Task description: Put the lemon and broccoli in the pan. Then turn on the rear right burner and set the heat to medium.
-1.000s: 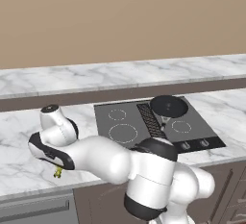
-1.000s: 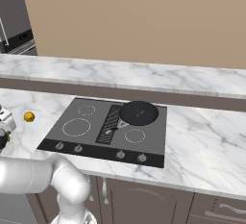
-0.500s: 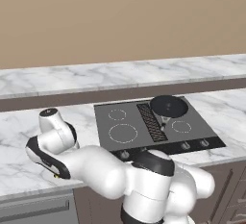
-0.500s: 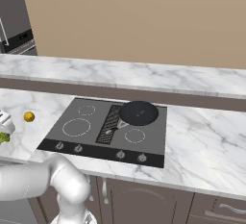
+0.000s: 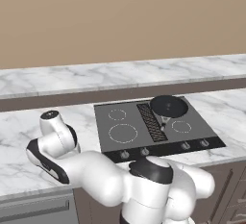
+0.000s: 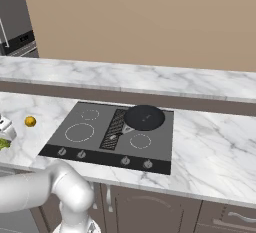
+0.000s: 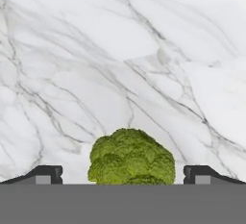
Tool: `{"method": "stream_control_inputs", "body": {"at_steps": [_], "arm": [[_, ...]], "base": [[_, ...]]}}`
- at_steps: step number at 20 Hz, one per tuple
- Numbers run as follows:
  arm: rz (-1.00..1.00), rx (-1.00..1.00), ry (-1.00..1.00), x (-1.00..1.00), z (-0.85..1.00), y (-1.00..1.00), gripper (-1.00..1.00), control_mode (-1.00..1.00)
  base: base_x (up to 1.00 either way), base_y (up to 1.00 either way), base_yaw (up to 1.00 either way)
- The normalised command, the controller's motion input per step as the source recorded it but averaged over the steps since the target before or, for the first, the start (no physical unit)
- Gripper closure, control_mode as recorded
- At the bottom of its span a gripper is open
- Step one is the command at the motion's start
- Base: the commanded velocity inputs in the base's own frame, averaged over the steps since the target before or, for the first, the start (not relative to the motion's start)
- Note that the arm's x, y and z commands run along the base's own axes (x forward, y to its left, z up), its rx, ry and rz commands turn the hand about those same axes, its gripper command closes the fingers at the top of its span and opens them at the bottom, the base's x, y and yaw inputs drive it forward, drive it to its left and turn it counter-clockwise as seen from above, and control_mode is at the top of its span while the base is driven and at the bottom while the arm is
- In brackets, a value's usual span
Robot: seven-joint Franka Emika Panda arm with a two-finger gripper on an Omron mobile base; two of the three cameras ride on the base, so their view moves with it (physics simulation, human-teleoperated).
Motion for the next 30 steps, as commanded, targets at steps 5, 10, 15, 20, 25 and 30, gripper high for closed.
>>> {"method": "stream_control_inputs", "body": {"at_steps": [5, 10, 15, 20, 25, 30], "arm": [[0.0, 0.0, 0.0, 0.1, -0.17, 0.0, -1.0, -1.0], [0.0, 0.0, 0.01, 0.0, -0.34, 0.0, -1.0, -1.0], [0.0, 0.0, 0.02, 0.0, -0.25, 0.0, -1.0, -1.0], [0.0, 0.0, 0.0, 0.0, 0.0, 0.0, 1.0, -1.0], [0.0, 0.0, 0.0, 0.0, 0.0, 0.0, 1.0, -1.0], [0.0, 0.0, 0.0, 0.0, 0.0, -0.03, 1.0, -1.0]], "base": [[0.0, 0.0, 0.0], [0.0, 0.0, 0.0], [0.0, 0.0, 0.0], [0.0, 0.0, 0.0], [0.0, 0.0, 0.0], [0.0, 0.0, 0.0]]}}
